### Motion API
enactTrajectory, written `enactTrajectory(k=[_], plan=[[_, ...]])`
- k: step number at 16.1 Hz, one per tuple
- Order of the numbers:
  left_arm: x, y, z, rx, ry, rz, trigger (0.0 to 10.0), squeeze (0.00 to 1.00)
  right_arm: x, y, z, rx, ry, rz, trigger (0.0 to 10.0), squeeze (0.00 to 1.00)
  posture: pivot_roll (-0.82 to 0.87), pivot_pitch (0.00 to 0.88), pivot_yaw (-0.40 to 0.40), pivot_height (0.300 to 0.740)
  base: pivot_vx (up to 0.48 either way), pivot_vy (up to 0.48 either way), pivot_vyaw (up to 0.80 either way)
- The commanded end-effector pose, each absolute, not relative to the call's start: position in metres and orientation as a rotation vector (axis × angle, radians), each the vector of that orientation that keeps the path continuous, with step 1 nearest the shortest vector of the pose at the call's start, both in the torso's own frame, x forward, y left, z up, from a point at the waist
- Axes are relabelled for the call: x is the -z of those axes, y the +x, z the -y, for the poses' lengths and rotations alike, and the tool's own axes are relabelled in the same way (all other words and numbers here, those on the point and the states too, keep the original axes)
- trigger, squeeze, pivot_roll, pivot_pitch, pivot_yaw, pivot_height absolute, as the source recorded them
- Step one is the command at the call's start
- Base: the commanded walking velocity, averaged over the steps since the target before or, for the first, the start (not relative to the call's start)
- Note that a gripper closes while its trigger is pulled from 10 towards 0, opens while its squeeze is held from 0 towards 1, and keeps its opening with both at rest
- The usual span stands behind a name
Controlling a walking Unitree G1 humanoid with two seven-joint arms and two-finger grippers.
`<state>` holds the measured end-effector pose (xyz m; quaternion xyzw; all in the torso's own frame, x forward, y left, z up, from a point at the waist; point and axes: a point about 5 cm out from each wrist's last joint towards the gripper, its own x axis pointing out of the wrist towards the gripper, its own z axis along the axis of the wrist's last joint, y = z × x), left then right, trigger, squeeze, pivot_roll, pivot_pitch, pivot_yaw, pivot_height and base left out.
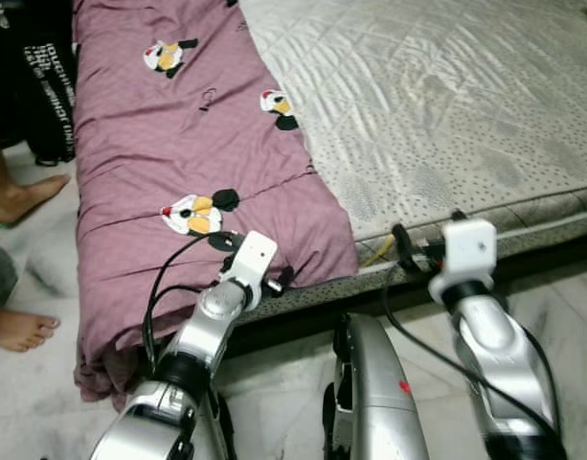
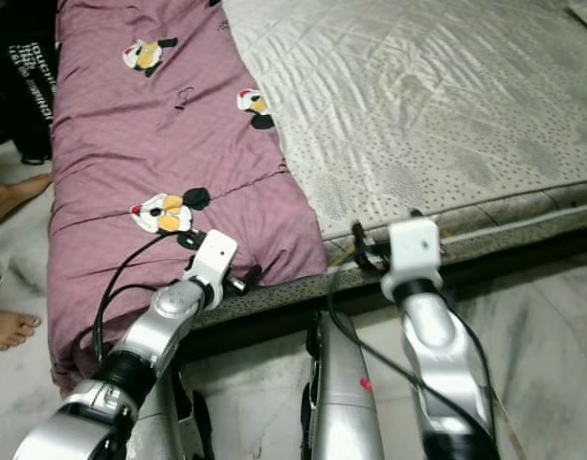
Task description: Clean up the room
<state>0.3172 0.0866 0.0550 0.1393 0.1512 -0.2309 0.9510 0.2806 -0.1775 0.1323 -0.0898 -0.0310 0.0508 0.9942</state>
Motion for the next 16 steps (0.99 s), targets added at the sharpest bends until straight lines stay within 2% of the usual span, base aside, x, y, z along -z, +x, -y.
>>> enactTrajectory(k=[1,3,5,6,7,8,10,11,14,16], plan=[[-0.067,0.315,-0.099,0.407,0.285,-0.218,10.0,0.0,-0.132,0.288,0.169,-0.125,-0.145,0.073,10.0,0.0,-0.06,0.145,-0.007,0.522,0.0,0.0,0.0],[-0.086,0.311,-0.12,0.289,0.289,-0.106,10.0,0.0,-0.133,0.296,0.157,-0.158,-0.11,0.079,10.0,0.0,-0.01,0.146,-0.005,0.522,0.0,0.0,0.0],[-0.112,0.289,-0.153,0.115,0.215,0.028,10.0,0.0,-0.132,0.307,0.135,-0.232,-0.062,0.077,10.0,0.0,0.04,0.146,-0.004,0.522,0.0,0.0,0.0],[-0.115,0.282,-0.159,0.075,0.206,0.049,10.0,0.0,-0.132,0.309,0.132,-0.238,-0.054,0.074,10.0,0.0,0.06,0.144,-0.008,0.522,0.0,0.0,0.0],[-0.12,0.253,-0.177,-0.017,0.203,0.113,10.0,0.0,-0.132,0.316,0.119,-0.266,-0.016,0.08,10.0,0.0,0.1,0.137,-0.018,0.522,0.0,0.0,0.0],[-0.121,0.239,-0.183,-0.047,0.201,0.126,10.0,0.0,-0.133,0.319,0.113,-0.285,0.0,0.085,10.0,0.0,0.1,0.137,-0.018,0.522,0.0,0.0,0.0],[-0.113,0.218,-0.192,-0.125,0.136,0.073,10.0,0.0,-0.134,0.321,0.101,-0.343,0.032,0.087,10.0,0.0,0.13,0.136,-0.03,0.522,0.0,0.0,0.0],[-0.106,0.201,-0.197,-0.2,0.112,0.005,10.0,0.0,-0.125,0.323,0.082,-0.442,0.069,0.025,10.0,0.0,0.17,0.137,-0.046,0.522,0.0,0.0,0.0],[-0.117,0.204,-0.194,-0.208,0.122,0.032,10.0,0.0,-0.102,0.312,0.034,-0.671,0.099,-0.104,10.0,0.0,0.18,0.135,-0.056,0.522,0.0,0.0,0.0],[-0.121,0.206,-0.19,-0.193,0.117,0.045,10.0,0.0,-0.099,0.308,0.018,-0.723,0.122,-0.131,10.0,0.0,0.19,0.136,-0.054,0.522,0.0,0.0,0.0]])
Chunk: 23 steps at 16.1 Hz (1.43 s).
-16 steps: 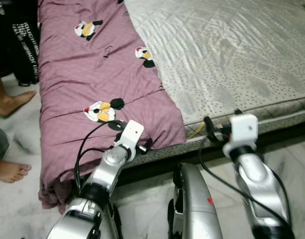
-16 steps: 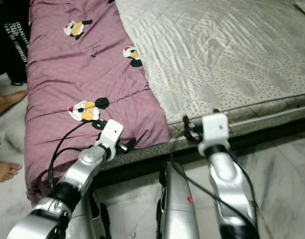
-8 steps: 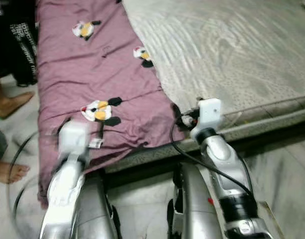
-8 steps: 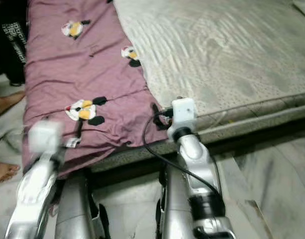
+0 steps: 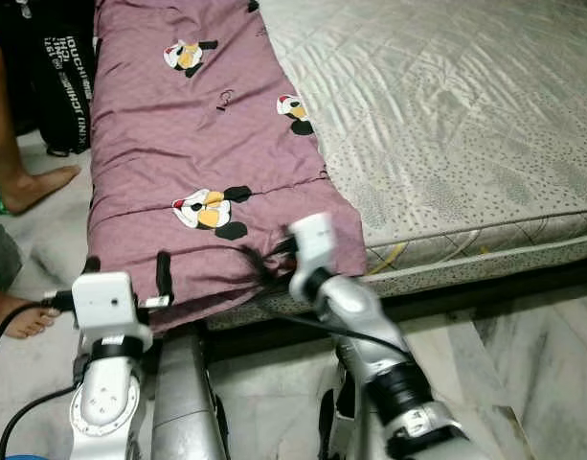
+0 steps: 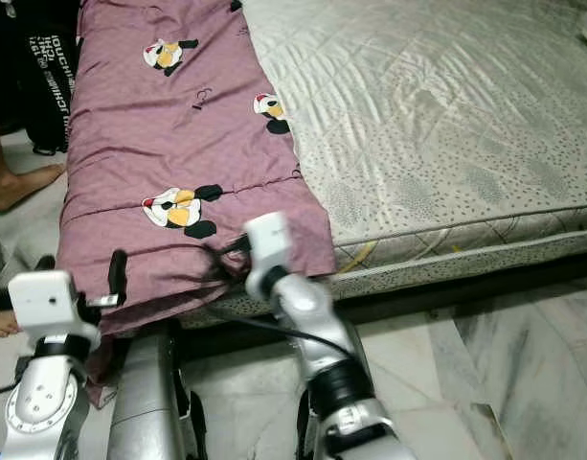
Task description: Clean up the room
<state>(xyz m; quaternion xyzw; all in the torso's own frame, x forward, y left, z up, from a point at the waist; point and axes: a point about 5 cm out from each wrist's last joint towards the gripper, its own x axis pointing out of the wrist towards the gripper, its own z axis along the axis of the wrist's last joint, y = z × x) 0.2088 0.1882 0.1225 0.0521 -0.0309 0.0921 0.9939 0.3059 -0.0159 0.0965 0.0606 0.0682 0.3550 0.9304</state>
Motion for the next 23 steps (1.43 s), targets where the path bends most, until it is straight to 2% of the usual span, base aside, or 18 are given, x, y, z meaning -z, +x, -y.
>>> enactTrajectory(k=[1,4,10,12,14,16,18,21,23], plan=[[-0.123,0.206,-0.188,-0.187,0.11,0.049,10.0,0.0,-0.097,0.308,0.015,-0.723,0.126,-0.14,10.0,0.0,0.19,0.138,-0.053,0.522,0.0,0.0,0.0],[-0.125,0.204,-0.183,-0.174,0.104,0.046,10.0,0.0,-0.092,0.311,0.013,-0.695,0.178,-0.173,10.0,0.0,0.2,0.143,-0.048,0.522,0.0,0.0,0.0],[-0.124,0.169,-0.174,-0.132,0.111,-0.028,10.0,0.0,-0.087,0.318,-0.001,-0.632,0.208,-0.231,10.0,0.0,0.22,0.245,-0.067,0.522,0.0,0.0,0.0],[-0.126,0.168,-0.174,-0.135,0.106,-0.039,10.0,0.0,-0.087,0.331,0.017,-0.495,0.204,-0.24,10.0,0.0,0.22,0.254,-0.061,0.522,0.0,0.0,0.0],[-0.124,0.169,-0.174,-0.116,0.105,-0.056,10.0,0.0,-0.08,0.341,0.054,-0.31,0.238,-0.263,10.0,0.0,0.21,0.255,-0.05,0.522,0.0,0.0,0.0],[-0.123,0.17,-0.173,-0.106,0.106,-0.062,10.0,0.0,-0.075,0.342,0.07,-0.242,0.262,-0.277,10.0,0.0,0.2,0.252,-0.043,0.522,0.0,0.0,0.0],[-0.124,0.174,-0.174,-0.099,0.11,-0.057,10.0,0.0,-0.067,0.341,0.112,-0.074,0.253,-0.271,10.0,0.0,0.2,0.234,-0.034,0.522,0.0,0.0,0.0],[-0.122,0.182,-0.177,-0.1,0.101,-0.062,10.0,0.0,-0.067,0.338,0.147,0.078,0.28,-0.266,10.0,0.0,0.16,0.209,-0.015,0.522,0.0,0.0,0.0],[-0.121,0.192,-0.178,-0.088,0.095,-0.052,10.0,0.0,-0.068,0.328,0.162,0.131,0.314,-0.256,10.0,0.0,0.13,0.177,0.001,0.522,0.0,0.0,0.0]])
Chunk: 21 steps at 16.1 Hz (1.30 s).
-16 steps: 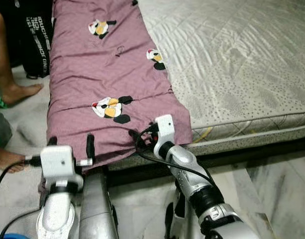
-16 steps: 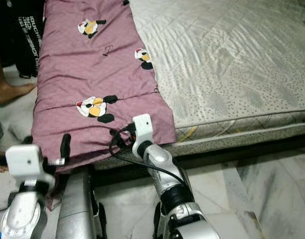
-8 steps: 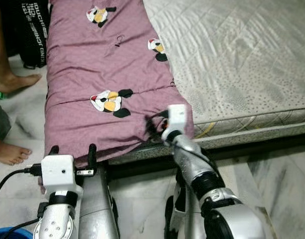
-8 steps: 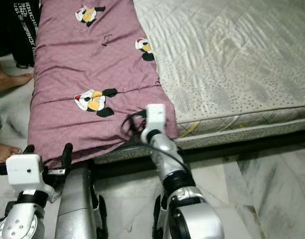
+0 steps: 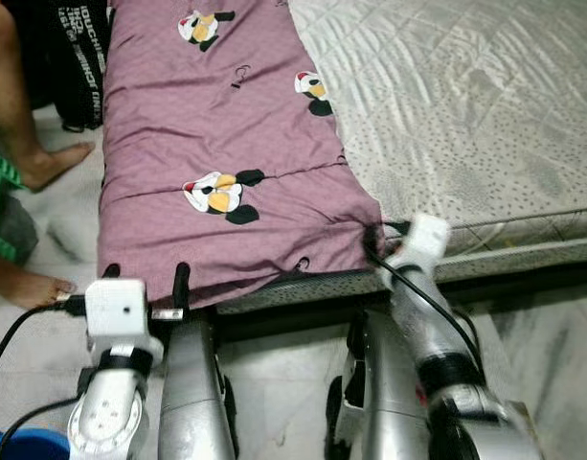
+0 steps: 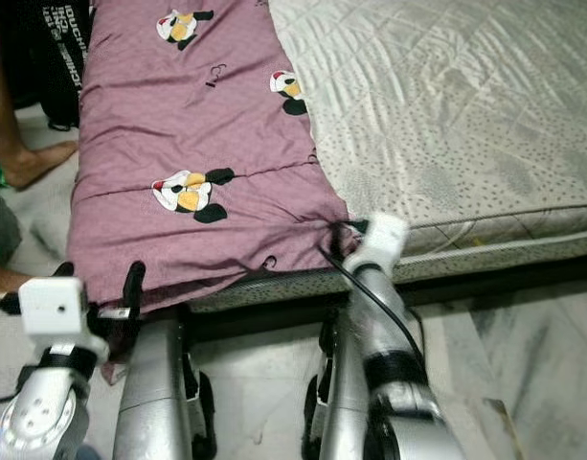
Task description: Clean up the room
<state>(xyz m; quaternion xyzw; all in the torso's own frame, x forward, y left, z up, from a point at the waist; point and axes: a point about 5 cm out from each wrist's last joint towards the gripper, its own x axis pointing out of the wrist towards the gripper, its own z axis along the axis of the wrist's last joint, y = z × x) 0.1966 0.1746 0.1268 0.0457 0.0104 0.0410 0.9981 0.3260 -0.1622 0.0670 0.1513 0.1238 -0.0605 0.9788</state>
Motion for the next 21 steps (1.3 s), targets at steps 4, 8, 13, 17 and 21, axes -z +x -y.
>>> enactTrajectory(k=[4,8,13,17,21], plan=[[-0.117,0.206,-0.173,-0.059,0.076,-0.042,10.0,0.0,-0.071,0.29,0.186,0.176,0.295,-0.181,10.0,0.0,0.06,0.126,0.018,0.522,0.0,0.0,0.0],[-0.111,0.22,-0.177,-0.079,0.056,-0.038,10.0,0.0,-0.095,0.273,0.175,0.049,0.133,-0.033,10.0,0.0,0.01,0.081,0.049,0.522,0.0,0.0,0.0],[-0.113,0.234,-0.168,-0.071,0.008,0.005,10.0,0.0,-0.139,0.281,0.144,-0.138,0.154,0.146,10.0,0.0,0.0,0.035,0.052,0.547,0.0,0.0,0.0],[-0.105,0.237,-0.178,-0.112,-0.006,0.0,10.0,0.0,-0.138,0.282,0.145,-0.142,0.18,0.144,10.0,0.0,-0.01,0.0,0.057,0.587,0.0,0.0,0.0],[-0.099,0.239,-0.186,-0.123,-0.002,-0.009,10.0,0.0,-0.135,0.285,0.143,-0.15,0.179,0.138,10.0,0.0,-0.02,0.0,0.073,0.632,0.0,0.0,0.0]])
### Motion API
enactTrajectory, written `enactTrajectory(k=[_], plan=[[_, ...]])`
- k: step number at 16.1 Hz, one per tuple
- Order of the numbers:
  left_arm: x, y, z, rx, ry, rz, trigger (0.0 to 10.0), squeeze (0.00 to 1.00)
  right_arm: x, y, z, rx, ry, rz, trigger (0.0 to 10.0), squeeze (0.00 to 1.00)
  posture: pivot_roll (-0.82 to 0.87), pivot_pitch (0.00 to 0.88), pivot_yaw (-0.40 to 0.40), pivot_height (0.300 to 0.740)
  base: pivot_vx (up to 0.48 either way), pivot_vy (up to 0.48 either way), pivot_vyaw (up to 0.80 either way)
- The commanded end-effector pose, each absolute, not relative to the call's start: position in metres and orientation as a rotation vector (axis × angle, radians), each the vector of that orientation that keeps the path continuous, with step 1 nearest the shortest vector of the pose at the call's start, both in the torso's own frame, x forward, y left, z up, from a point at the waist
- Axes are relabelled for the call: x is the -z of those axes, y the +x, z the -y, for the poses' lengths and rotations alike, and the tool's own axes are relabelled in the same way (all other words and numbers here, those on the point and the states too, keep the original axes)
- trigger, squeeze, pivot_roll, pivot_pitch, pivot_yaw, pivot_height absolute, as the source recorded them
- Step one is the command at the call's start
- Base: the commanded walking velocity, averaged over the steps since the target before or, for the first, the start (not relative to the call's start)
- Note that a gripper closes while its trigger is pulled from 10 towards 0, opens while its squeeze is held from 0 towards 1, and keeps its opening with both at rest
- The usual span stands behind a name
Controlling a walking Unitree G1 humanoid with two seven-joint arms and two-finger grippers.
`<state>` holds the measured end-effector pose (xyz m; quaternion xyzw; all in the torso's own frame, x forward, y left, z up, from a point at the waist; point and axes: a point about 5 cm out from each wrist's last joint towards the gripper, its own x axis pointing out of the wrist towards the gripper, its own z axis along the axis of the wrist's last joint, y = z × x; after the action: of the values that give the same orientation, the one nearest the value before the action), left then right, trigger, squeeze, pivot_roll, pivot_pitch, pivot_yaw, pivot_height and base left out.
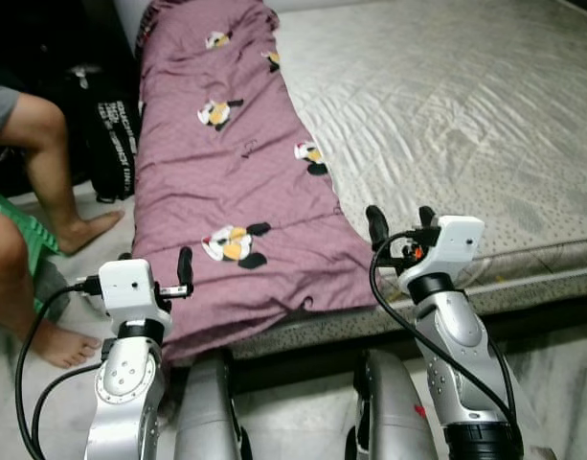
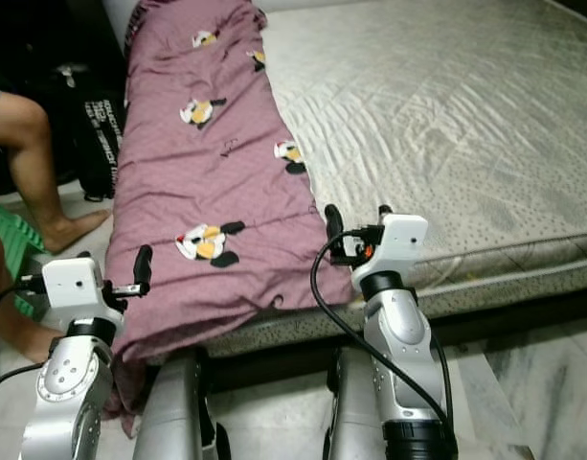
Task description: Clean up the room
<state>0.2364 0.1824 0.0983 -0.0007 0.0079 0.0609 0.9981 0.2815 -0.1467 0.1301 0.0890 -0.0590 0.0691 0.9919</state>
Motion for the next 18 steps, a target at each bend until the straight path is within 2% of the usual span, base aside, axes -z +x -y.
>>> enactTrajectory(k=[1,5,11,12,13,18], plan=[[-0.1,0.24,-0.186,-0.12,0.0,-0.005,10.0,0.0,-0.136,0.286,0.143,-0.151,0.177,0.142,10.0,0.0,-0.02,0.0,0.073,0.642,0.0,0.0,0.0],[-0.108,0.25,-0.182,-0.102,0.001,0.03,10.0,0.0,-0.141,0.29,0.139,-0.162,0.168,0.156,10.0,0.0,-0.02,0.0,0.07,0.667,0.0,0.0,0.0],[-0.107,0.256,-0.168,-0.007,0.0,0.03,10.0,0.0,-0.142,0.294,0.14,-0.153,0.159,0.16,10.0,0.0,-0.01,0.0,0.065,0.737,0.0,0.0,0.0],[-0.104,0.256,-0.166,-0.012,-0.034,0.001,10.0,0.0,-0.142,0.294,0.141,-0.149,0.155,0.159,10.0,0.0,-0.01,0.0,0.066,0.74,0.0,0.0,0.0],[-0.1,0.256,-0.165,-0.014,0.004,-0.018,10.0,0.0,-0.142,0.295,0.141,-0.149,0.155,0.159,10.0,0.0,-0.01,0.0,0.066,0.74,0.0,0.0,0.0],[-0.101,0.258,-0.164,-0.007,-0.009,-0.01,10.0,0.0,-0.139,0.294,0.142,-0.147,0.146,0.151,10.0,0.0,-0.01,0.0,0.057,0.74,0.0,0.0,0.0]])
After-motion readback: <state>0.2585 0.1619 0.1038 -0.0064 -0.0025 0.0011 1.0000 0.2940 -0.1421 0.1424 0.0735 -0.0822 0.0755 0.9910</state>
